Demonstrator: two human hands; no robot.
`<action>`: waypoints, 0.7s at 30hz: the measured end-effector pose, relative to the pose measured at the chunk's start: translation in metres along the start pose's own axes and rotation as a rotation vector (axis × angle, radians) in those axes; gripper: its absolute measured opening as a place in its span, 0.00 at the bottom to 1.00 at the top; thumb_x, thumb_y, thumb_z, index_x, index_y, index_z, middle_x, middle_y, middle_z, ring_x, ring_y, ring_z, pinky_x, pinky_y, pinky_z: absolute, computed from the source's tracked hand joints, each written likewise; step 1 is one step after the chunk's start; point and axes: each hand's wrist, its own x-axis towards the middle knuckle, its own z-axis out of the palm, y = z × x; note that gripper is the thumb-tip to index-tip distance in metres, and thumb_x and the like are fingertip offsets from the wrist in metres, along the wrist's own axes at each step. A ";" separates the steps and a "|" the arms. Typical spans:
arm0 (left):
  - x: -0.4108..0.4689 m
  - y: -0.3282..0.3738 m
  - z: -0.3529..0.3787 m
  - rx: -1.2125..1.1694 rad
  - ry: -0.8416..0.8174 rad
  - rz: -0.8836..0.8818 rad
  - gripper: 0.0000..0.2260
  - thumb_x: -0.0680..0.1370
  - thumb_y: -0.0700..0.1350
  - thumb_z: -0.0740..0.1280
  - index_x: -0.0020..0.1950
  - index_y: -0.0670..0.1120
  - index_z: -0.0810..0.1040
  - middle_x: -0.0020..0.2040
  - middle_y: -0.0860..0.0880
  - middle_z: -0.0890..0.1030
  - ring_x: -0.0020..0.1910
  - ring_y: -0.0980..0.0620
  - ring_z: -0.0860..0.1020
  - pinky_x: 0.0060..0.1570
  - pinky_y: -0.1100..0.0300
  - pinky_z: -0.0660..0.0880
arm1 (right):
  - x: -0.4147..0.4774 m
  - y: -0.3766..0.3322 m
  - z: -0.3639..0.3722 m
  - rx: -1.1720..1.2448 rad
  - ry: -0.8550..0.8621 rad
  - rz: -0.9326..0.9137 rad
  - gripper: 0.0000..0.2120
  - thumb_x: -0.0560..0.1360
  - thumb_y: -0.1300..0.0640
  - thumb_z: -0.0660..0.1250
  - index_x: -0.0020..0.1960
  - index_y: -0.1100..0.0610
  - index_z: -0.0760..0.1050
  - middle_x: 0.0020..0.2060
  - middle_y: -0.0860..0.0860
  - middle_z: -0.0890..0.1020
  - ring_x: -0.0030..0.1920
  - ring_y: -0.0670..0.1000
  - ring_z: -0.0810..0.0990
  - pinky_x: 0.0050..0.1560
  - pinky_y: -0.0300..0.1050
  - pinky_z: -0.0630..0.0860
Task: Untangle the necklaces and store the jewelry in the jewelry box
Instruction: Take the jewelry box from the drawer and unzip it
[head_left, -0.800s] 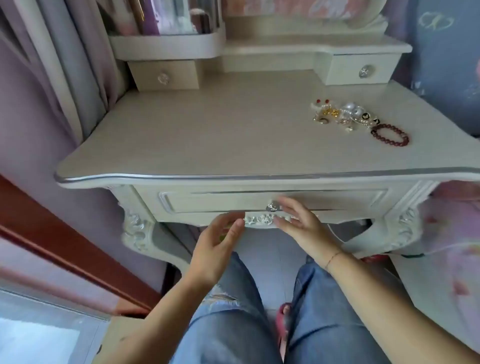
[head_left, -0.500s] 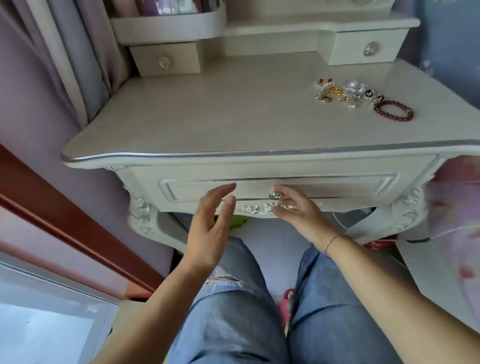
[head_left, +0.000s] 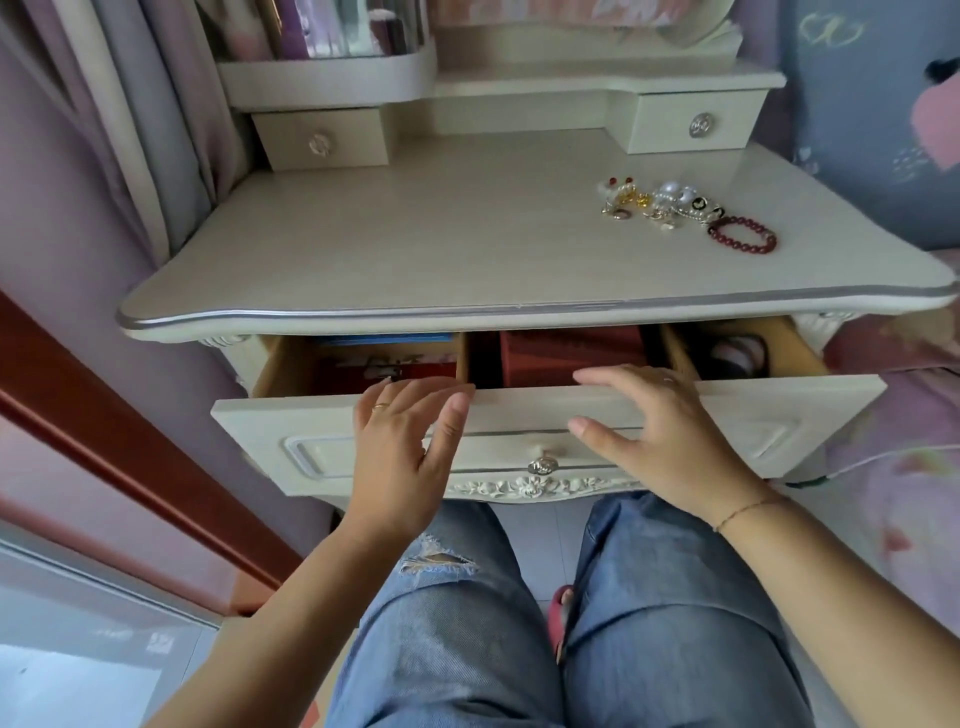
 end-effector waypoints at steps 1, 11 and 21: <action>-0.002 0.001 -0.002 -0.010 -0.007 -0.005 0.30 0.81 0.65 0.45 0.53 0.52 0.84 0.53 0.59 0.81 0.56 0.55 0.76 0.65 0.57 0.60 | -0.004 -0.002 -0.001 -0.012 -0.015 -0.009 0.26 0.71 0.33 0.62 0.62 0.47 0.76 0.56 0.39 0.78 0.59 0.40 0.70 0.64 0.25 0.47; 0.006 0.045 -0.022 -0.398 -0.198 -0.341 0.28 0.77 0.69 0.52 0.62 0.53 0.79 0.55 0.61 0.81 0.56 0.68 0.75 0.54 0.75 0.67 | -0.017 -0.010 -0.036 0.121 0.010 0.230 0.30 0.65 0.31 0.62 0.59 0.49 0.77 0.49 0.43 0.81 0.49 0.42 0.78 0.52 0.41 0.76; 0.029 0.064 0.002 -0.363 -0.742 -0.709 0.52 0.59 0.79 0.51 0.79 0.55 0.56 0.77 0.53 0.62 0.76 0.50 0.60 0.73 0.53 0.54 | -0.017 -0.011 -0.039 -0.216 -0.319 0.562 0.44 0.58 0.20 0.51 0.62 0.47 0.72 0.55 0.48 0.80 0.53 0.51 0.78 0.51 0.48 0.77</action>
